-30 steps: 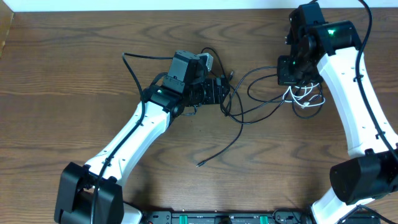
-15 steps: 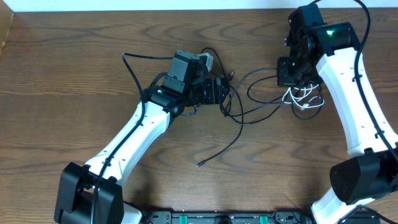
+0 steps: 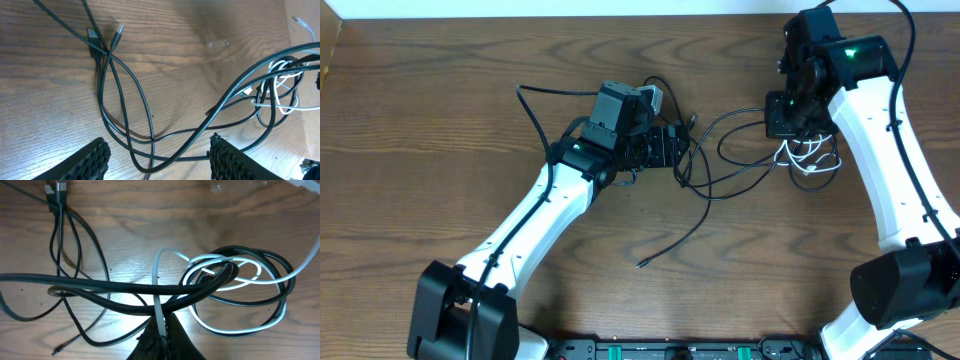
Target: Untangle cables
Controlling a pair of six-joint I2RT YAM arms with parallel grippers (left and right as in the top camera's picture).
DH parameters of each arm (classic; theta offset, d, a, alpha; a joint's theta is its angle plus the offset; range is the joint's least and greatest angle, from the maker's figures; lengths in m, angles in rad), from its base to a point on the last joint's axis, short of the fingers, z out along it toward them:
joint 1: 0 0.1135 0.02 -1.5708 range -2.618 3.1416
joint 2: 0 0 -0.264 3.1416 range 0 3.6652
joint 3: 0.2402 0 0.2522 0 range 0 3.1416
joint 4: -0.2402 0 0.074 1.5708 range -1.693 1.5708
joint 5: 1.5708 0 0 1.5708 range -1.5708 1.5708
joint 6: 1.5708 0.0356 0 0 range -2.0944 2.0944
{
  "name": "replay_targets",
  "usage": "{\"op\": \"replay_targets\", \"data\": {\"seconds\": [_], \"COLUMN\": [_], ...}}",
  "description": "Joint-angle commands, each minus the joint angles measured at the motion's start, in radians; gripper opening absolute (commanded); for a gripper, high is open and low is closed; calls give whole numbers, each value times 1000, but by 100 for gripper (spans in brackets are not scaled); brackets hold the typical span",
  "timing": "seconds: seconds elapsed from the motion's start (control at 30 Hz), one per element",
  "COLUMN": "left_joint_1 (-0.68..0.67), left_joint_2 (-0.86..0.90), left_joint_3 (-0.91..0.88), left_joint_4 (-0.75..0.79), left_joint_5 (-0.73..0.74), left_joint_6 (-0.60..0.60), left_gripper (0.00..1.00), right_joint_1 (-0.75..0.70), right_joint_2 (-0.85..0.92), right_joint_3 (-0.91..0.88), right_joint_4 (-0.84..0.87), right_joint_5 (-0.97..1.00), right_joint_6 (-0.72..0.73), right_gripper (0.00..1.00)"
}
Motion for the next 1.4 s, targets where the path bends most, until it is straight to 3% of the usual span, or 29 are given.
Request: {"op": "replay_targets", "data": {"seconds": [0.0, 0.6, 0.63, 0.8, 0.9, 1.13, 1.37], "left_joint_1": [-2, -2, -2, -2, -2, -2, -2], "left_joint_2": [2, 2, 2, 2, 2, 2, 4], "left_joint_3": [30, 30, 29, 29, 30, 64, 232], "left_joint_4": [-3, -2, -2, 2, 5, 21, -124], "left_joint_5": [-9, -24, -30, -32, -31, -31, -86], "left_joint_6": [-1, -1, -1, 3, 50, 100, 169], "left_gripper": [66, 66, 66, 67, 67, 66, 67], "right_joint_1": [8, -38, -44, -68, -77, -111, -203], "right_joint_2": [-31, -31, -31, -31, -31, -35, -50], "right_joint_3": [-18, -186, -198, -221, -221, -216, -168], "right_joint_4": [8, 80, 83, 88, 92, 94, 94], "right_joint_5": [11, 7, 7, -1, -22, -38, -133], "right_joint_6": [24, 80, 80, 80, 79, 64, 9], "right_gripper": [1, 5, 8, 42, 57, 70, 73]}}
